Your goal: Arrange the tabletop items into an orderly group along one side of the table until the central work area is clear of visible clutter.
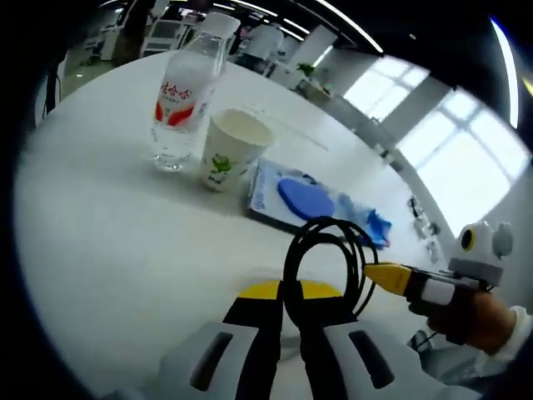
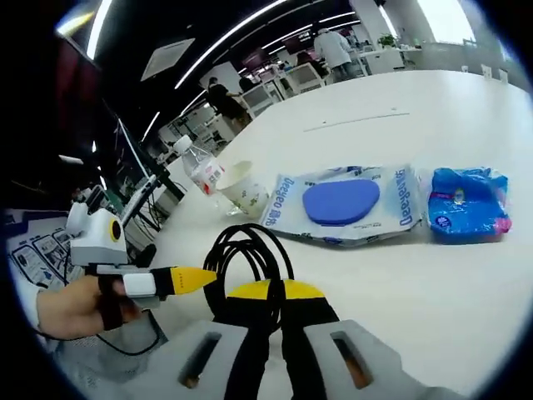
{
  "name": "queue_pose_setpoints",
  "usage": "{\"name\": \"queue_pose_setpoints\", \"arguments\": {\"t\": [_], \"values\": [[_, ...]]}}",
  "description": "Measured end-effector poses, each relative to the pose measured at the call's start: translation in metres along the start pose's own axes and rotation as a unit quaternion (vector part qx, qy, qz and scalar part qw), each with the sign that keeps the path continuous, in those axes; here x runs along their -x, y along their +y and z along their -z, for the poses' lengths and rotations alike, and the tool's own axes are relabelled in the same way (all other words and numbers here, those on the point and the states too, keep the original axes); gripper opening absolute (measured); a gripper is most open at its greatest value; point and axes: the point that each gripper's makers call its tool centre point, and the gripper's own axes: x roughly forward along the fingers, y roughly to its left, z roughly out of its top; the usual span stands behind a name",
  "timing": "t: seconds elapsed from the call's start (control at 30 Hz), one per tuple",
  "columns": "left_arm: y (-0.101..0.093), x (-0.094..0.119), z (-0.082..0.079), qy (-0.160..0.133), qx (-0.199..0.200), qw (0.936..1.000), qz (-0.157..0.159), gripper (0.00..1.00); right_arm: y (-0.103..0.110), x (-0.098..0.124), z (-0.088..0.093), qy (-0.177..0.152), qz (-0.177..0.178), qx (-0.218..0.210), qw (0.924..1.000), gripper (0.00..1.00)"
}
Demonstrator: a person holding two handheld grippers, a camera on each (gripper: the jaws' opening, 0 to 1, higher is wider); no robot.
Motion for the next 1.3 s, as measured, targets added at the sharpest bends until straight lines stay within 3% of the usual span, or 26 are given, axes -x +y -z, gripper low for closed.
{"name": "queue_pose_setpoints", "arguments": {"t": [0.33,0.63,1.03,1.3], "values": [[-0.035,-0.010,-0.010,0.024,-0.033,0.9990,0.017,0.02,-0.014,0.028,-0.014,-0.033,0.008,-0.037,0.9987,0.00],[-0.070,-0.025,-0.015,0.035,-0.058,0.9970,0.036,0.03,-0.043,0.051,-0.029,-0.052,0.023,-0.056,0.9968,0.00],[-0.111,-0.053,0.008,0.067,-0.069,0.9934,0.063,0.03,-0.087,0.086,-0.020,-0.063,0.055,-0.090,0.9924,0.00],[-0.138,-0.070,0.019,0.085,-0.104,0.9877,0.080,0.03,-0.116,0.101,-0.018,-0.072,0.074,-0.103,0.9894,0.00]]}}
